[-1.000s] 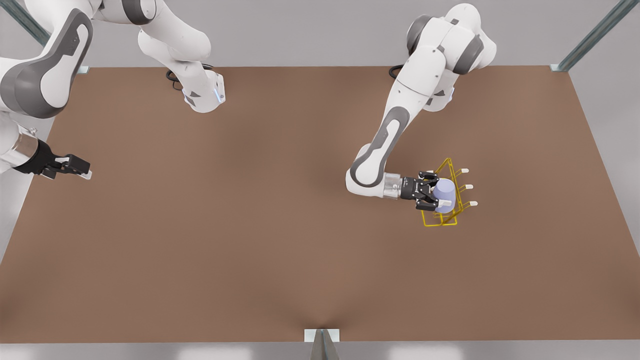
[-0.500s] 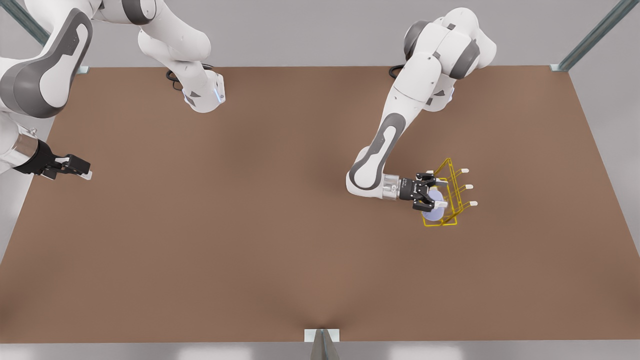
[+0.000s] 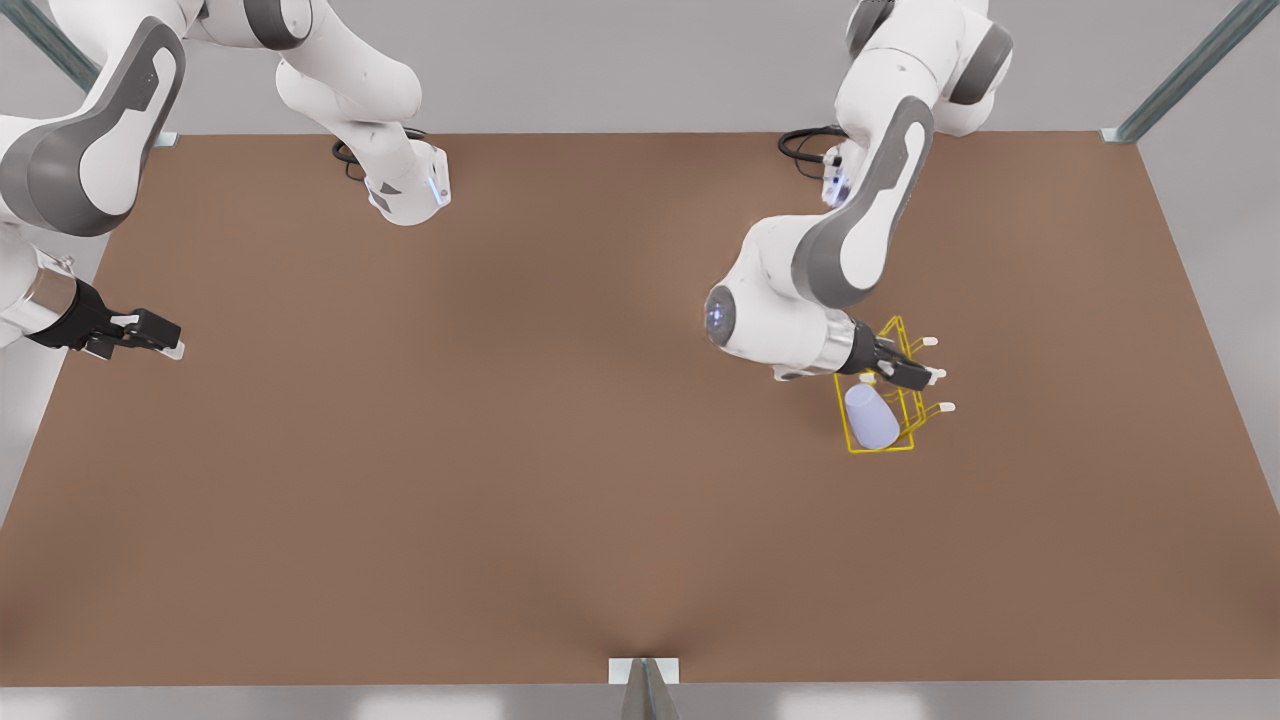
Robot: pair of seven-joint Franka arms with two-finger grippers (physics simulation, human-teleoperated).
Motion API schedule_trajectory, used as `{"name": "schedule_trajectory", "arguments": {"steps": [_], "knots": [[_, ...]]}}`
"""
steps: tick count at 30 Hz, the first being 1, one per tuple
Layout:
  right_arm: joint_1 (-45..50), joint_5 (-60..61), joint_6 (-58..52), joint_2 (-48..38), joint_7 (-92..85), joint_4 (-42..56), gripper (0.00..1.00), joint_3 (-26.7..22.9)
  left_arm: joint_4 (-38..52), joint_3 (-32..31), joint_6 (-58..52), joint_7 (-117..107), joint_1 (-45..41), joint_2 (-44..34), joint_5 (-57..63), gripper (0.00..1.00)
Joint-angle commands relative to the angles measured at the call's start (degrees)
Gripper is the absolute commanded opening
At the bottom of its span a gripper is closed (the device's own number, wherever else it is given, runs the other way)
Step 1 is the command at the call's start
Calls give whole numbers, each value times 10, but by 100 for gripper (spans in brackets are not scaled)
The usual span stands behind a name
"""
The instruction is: Place the cup on the cup holder
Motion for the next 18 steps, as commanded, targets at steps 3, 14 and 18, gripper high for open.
{"name": "schedule_trajectory", "arguments": {"steps": [3, 14, 18], "knots": [[0, 0, 0, -1, 0, 0, 100, -1, 76, 76, 155, -231, 46, -2, -444, 100], [1, 0, 0, -1, 0, 0, 100, 0, -3, -147, 242, -332, 305, -158, -341, 100], [1, 0, 0, 0, 0, 0, 100, 0, 0, -147, 200, -361, 313, -152, -357, 100]]}}
